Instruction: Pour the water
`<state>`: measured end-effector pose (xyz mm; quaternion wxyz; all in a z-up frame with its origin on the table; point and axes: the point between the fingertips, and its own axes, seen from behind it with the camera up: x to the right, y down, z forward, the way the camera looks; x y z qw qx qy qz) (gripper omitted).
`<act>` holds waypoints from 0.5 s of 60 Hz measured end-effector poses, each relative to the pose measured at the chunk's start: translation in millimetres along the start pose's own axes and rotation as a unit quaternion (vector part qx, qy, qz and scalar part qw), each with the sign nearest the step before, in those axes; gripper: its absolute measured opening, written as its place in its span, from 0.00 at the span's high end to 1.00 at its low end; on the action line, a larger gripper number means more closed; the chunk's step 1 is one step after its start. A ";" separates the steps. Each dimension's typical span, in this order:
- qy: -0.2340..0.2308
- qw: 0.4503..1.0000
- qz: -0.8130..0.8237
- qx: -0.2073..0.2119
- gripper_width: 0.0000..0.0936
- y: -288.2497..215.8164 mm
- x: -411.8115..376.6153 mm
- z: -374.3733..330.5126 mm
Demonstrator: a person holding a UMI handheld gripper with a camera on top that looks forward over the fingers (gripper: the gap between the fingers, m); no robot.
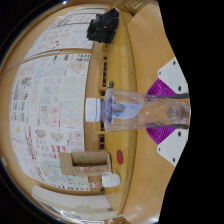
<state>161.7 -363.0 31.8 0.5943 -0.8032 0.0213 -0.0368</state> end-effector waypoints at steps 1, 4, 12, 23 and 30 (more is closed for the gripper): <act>0.003 1.000 -0.001 0.000 0.64 -2.3 1.3 -0.2; 0.014 1.000 -0.005 0.001 0.64 -11.7 4.6 -0.4; 0.059 0.998 -0.035 0.014 0.64 -53.1 14.5 1.7; 0.141 0.979 -0.142 0.045 0.64 -161.7 19.3 19.8; 0.194 0.942 -0.264 0.074 0.64 -256.7 -6.0 43.3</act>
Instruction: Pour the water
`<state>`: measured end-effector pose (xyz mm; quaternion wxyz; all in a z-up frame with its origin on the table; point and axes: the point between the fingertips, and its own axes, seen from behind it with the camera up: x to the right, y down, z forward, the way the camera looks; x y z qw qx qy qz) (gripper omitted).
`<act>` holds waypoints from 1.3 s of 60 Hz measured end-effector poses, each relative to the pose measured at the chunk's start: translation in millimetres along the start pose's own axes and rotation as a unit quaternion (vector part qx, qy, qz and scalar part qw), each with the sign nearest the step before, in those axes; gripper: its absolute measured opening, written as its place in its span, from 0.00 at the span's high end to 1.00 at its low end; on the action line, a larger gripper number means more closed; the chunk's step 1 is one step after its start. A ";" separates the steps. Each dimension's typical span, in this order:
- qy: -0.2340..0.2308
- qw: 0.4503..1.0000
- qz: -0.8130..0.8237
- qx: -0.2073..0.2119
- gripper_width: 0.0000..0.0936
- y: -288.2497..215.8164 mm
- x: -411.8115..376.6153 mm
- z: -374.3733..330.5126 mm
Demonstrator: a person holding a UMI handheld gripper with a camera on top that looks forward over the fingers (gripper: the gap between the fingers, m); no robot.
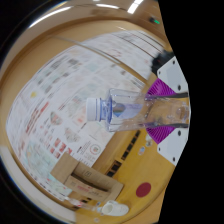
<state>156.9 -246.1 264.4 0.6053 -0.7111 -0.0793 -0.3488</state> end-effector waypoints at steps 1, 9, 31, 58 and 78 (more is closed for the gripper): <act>0.006 1.000 -0.021 0.010 0.64 -10.7 1.9 7.1; 0.051 0.970 -0.226 0.072 0.64 -127.3 -24.3 35.0; -0.008 0.737 -0.643 0.206 0.64 -206.9 -262.2 69.3; -0.048 0.731 -0.636 0.243 0.64 -207.0 -291.7 81.4; -0.189 0.957 -0.029 0.219 0.64 -310.7 -162.2 51.1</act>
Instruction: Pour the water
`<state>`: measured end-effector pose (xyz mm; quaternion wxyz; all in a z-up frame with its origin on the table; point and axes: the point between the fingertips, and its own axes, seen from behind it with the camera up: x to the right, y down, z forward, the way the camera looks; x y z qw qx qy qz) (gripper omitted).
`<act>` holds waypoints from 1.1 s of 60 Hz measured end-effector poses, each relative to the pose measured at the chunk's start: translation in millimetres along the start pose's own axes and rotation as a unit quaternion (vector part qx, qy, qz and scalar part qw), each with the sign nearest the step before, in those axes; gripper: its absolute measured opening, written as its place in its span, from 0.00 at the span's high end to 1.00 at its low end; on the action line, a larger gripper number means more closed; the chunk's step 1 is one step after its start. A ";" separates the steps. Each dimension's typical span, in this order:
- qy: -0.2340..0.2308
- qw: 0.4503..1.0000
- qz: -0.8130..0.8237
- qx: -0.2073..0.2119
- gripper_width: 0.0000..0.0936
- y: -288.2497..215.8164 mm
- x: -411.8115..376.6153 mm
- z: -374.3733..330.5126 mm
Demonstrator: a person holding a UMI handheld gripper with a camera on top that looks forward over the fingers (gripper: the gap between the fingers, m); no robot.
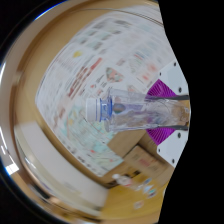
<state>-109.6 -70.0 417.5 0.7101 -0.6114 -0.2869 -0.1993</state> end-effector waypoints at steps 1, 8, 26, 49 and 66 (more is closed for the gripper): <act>-0.006 0.999 0.032 0.003 0.64 -1.4 3.0 -2.6; -0.036 0.981 0.190 -0.008 0.64 24.0 -10.3 -9.2; -0.095 0.942 0.304 -0.107 0.64 171.0 -115.2 -13.7; -0.110 0.923 0.338 -0.150 0.63 261.9 -191.3 -30.6; -0.104 0.917 0.336 -0.190 0.37 270.4 -193.2 -35.8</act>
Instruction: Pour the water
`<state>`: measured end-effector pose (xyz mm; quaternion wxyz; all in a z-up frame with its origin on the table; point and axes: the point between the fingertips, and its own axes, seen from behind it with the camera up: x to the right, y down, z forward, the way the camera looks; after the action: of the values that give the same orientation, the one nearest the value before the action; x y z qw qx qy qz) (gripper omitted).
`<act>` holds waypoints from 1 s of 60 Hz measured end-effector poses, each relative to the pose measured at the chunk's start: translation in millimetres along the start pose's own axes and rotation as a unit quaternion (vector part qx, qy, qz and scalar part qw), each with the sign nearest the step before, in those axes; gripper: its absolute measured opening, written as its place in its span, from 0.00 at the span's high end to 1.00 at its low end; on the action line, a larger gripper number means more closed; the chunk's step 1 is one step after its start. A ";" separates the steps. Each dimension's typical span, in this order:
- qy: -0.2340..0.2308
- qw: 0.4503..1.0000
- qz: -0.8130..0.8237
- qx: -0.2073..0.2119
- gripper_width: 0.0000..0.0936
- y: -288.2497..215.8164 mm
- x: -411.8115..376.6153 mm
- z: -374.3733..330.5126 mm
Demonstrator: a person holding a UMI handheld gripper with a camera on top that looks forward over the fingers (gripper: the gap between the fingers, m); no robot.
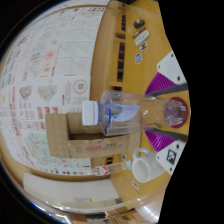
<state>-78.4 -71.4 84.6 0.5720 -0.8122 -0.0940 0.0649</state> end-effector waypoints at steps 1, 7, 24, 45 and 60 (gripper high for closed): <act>0.002 1.000 0.001 -0.010 0.30 3.1 0.6 -1.9; 0.021 0.999 0.002 -0.039 0.12 10.0 3.0 -25.5; 0.084 0.995 -0.016 -0.050 0.09 -4.6 -17.1 -180.6; 0.138 0.989 0.012 -0.059 0.09 23.7 -98.6 -367.9; 0.146 0.988 0.017 -0.049 0.09 25.2 -129.2 -422.4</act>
<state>-112.3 -496.4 203.0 0.5380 -0.8415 0.0015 -0.0496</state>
